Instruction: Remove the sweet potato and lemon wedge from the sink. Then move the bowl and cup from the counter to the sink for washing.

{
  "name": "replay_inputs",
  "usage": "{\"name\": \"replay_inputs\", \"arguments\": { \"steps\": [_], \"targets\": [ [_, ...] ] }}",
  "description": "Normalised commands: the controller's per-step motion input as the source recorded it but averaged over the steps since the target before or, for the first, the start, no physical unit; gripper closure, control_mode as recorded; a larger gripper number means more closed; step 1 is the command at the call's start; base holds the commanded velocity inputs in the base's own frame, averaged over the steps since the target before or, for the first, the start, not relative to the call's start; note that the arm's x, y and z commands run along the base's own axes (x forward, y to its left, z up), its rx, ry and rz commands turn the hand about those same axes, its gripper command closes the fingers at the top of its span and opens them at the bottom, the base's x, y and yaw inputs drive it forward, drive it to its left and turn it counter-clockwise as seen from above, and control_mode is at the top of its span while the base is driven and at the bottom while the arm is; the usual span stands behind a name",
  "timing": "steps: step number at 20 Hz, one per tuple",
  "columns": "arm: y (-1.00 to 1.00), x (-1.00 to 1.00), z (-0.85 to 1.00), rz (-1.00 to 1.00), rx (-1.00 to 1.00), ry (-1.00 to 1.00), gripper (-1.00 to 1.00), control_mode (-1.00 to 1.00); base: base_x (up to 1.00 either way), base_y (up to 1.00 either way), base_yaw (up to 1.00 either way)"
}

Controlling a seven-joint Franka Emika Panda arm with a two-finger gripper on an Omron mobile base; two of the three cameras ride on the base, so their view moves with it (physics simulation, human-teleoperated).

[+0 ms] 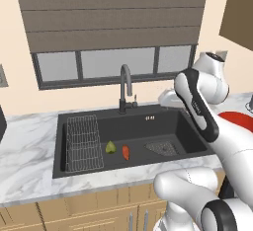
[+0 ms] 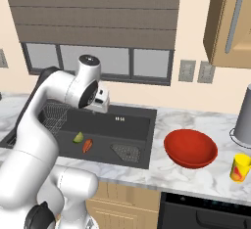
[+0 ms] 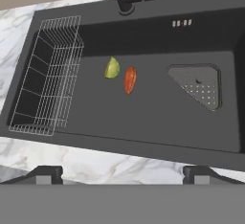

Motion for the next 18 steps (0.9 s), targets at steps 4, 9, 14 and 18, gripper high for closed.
{"name": "replay_inputs", "arguments": {
  "steps": [4,9,14,18],
  "targets": [
    [0.00,0.00,-0.19,0.00,0.00,-0.02,-1.00,-1.00,0.00,0.00,0.00],
    [0.01,0.02,-0.17,-0.03,0.00,0.00,-1.00,-1.00,0.00,0.00,0.00],
    [0.03,0.05,-0.17,-0.03,0.00,-0.01,-1.00,-1.00,0.00,0.00,0.00],
    [0.01,0.04,-0.18,-0.01,0.00,-0.02,-1.00,-1.00,0.00,0.00,0.00]
  ]
}}
